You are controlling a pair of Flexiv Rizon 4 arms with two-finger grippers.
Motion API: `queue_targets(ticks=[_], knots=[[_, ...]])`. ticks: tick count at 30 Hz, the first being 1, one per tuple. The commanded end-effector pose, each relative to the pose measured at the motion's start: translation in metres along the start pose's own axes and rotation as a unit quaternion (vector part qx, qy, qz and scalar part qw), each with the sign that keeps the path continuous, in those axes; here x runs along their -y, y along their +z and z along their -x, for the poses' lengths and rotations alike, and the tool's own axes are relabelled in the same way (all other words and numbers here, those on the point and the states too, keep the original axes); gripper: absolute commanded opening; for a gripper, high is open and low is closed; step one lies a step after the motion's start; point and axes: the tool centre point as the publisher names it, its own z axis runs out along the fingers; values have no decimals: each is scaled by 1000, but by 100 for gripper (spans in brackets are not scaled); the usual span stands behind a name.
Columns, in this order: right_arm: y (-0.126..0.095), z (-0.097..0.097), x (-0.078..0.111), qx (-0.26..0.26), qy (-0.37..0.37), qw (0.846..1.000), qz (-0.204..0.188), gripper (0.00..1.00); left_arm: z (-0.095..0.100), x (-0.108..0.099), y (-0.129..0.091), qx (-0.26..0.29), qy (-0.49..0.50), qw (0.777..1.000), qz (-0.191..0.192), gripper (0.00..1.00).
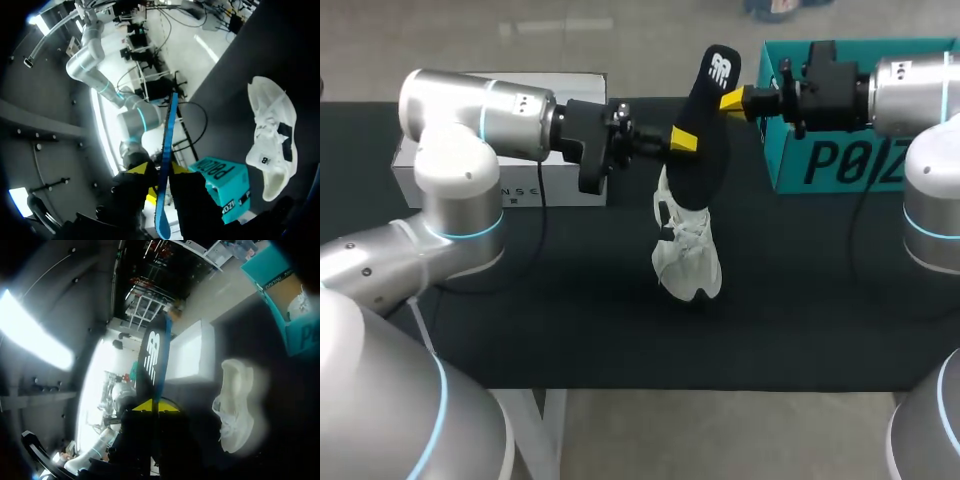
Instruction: Take the shoe out of the shoebox, open the shoe tongue, remove and reinsert the insole, then place the shoe into the shoebox
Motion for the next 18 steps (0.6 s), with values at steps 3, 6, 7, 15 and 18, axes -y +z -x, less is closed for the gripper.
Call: queue_targets(ticks=[3, 6, 7, 15, 18], knots=[[-2, -3, 3, 6, -1, 1000, -3, 0, 1, 2, -3, -4, 8, 1000, 9, 0], [-3, -4, 4, 6, -3, 1000, -4, 0, 0, -1, -3, -3, 9, 1000, 9, 0], [-2, -4, 5, 6, -3, 1000, -4, 0, -1, -2, -3, -2, 8, 1000, 7, 0], [-14, -6, 7, 13, -27, 999, 29, 100, -2, -2, -1, 3, -1, 1000, -1, 0], [-19, -10, 10, -3, -30, 999, 32, 100, -2, -4, -4, 9, -7, 1000, 0, 0]])
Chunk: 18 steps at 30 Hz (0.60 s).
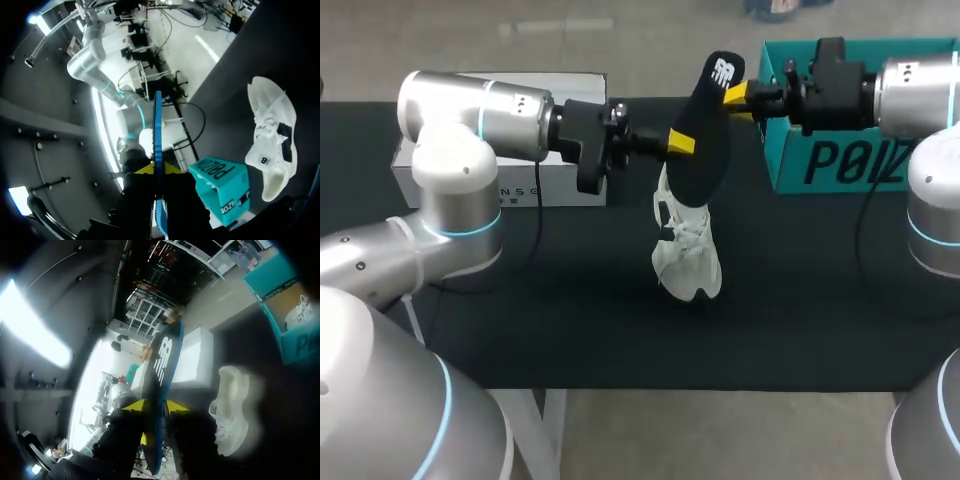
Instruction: Take the shoe out of the shoebox, open the shoe tongue, remove and reinsert the insole, then place the shoe into the shoebox
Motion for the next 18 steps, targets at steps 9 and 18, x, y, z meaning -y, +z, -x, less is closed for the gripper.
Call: queue_targets(ticks=[9, 18], knots=[[-21, -4, 18, -74, 20, 997, 23, 100, 1, -5, -12, 14, -20, 1000, 6, 0], [-21, -4, 18, -74, 20, 997, 23, 100, -4, -16, -15, 0, -43, 999, 15, 0]])
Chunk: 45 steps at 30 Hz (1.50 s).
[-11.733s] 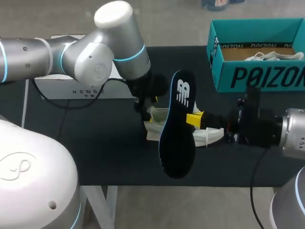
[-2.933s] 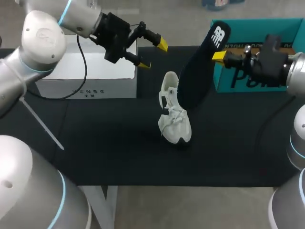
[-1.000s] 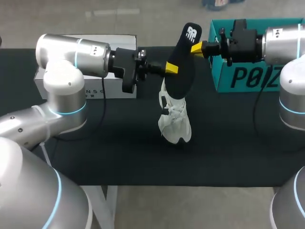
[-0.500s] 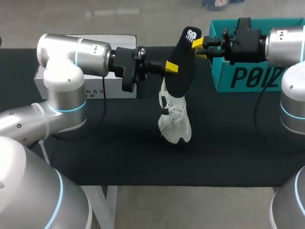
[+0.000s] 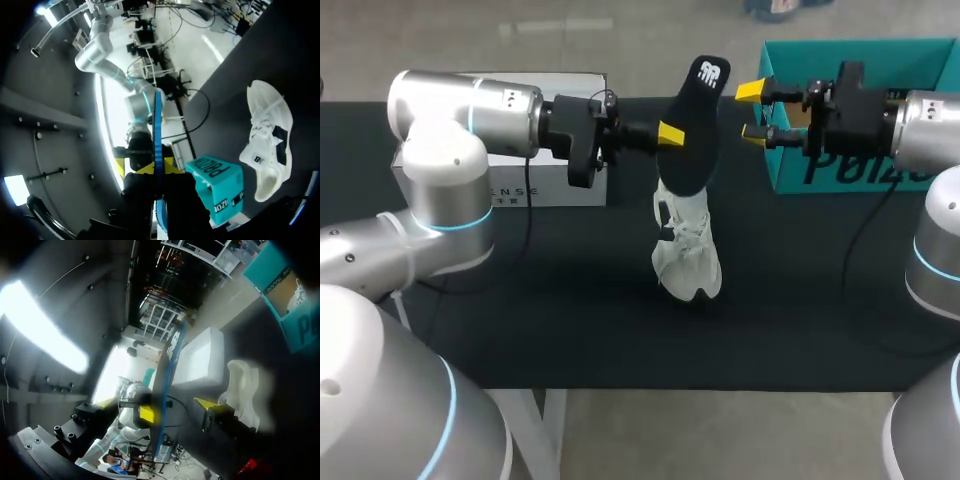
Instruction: Take the shoe out of the shoebox, open the shoe tongue, remove and reinsert the insole, then place the shoe into the shoebox
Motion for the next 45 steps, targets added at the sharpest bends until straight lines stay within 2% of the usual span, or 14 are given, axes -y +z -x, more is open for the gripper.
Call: queue_targets(ticks=[1, 4, 9, 14, 21, 27, 33, 45], knots=[[2, -1, 0, 2, 0, 1000, 0, 100, -1, -6, 1, 3, -12, 1000, 0, 0], [0, 2, 0, -7, 18, 1000, -1, 100, -2, -12, -1, 6, -34, 999, 4, 0], [-15, 5, -13, -18, 31, 999, 5, 100, 4, -18, -1, 16, -70, 997, 3, 0], [-21, 8, -20, -15, 33, 999, 4, 100, 11, -17, -2, 5, -138, 990, 5, 0], [-24, 6, -23, -23, 29, 999, -17, 100, 16, -11, -4, -9, -176, 984, 17, 0], [-28, 7, -22, -13, 34, 999, -27, 100, 13, -17, -11, 19, -286, 958, -33, 0], [-32, 12, -19, -9, 34, 999, -30, 100, 13, -17, -11, 21, -286, 958, -32, 0], [-44, 36, -14, 13, 37, 999, -22, 100, 13, -17, -11, 21, -286, 958, -32, 0]])
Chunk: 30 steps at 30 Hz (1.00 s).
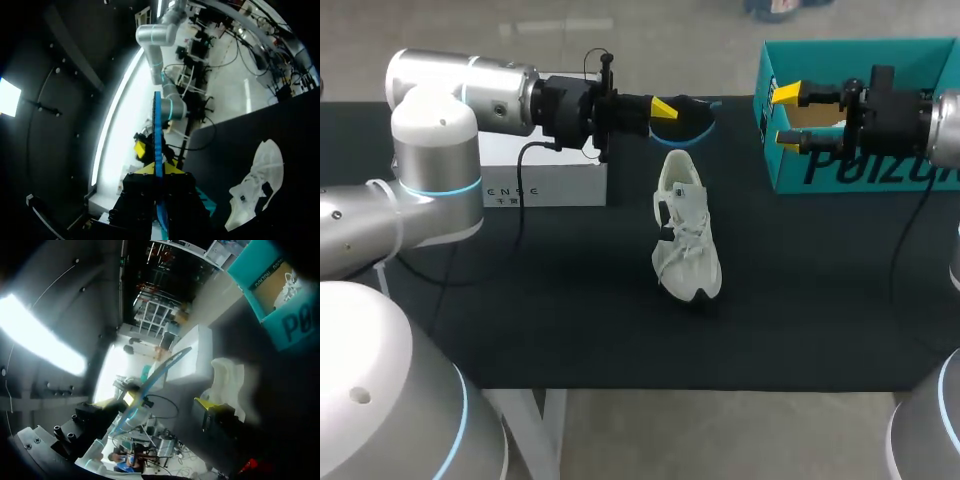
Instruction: Take the shoe out of the shoebox, open the shoe tongue, remove and reinsert the insole, then place the shoe into the shoebox
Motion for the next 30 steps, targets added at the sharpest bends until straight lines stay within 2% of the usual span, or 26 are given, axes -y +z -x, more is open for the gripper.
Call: queue_targets(ticks=[1, 8, 13, 18, 19, 21, 22, 23, 25, 26, 27, 29, 30], knots=[[-3, 5, 3, 6, 2, 1000, -2, 100, 0, -1, 1, -1, 0, 1000, 0, 0], [-6, 6, 0, 5, 2, 1000, 8, 100, 0, -1, 1, -1, 0, 1000, 0, 0], [-6, 8, 1, 5, 10, 1000, 14, 100, 11, -10, 0, 23, -111, 993, -10, 0], [-5, 11, 3, 4, 20, 1000, 15, 100, 33, -21, -7, 39, -261, 964, -37, 0], [-5, 11, 3, 3, 22, 1000, 15, 100, 36, -24, -8, 44, -299, 953, -19, 0], [-5, 11, 3, 2, 23, 1000, 17, 100, 41, -30, -8, 40, -355, 934, -24, 0], [-5, 11, 3, 1, 25, 1000, 17, 100, 43, -34, -7, 37, -383, 923, 2, 0], [-4, 11, 3, 1, 25, 1000, 17, 100, 43, -38, -6, 29, -426, 904, -13, 0], [-4, 8, 2, 3, 20, 1000, 15, 100, 44, -43, -7, 22, -492, 870, 8, 0], [-4, 7, 1, 5, 18, 1000, 15, 100, 44, -45, -7, 18, -517, 856, -7, 0], [-4, 6, 0, 6, 15, 1000, 15, 100, 43, -49, -8, 17, -555, 832, 13, 0], [-4, 3, -3, 19, 5, 1000, 16, 100, 42, -53, -9, 11, -599, 801, -11, 0], [-4, 2, -4, 25, 0, 1000, 15, 100, 41, -56, -10, 6, -628, 778, 11, 0]])
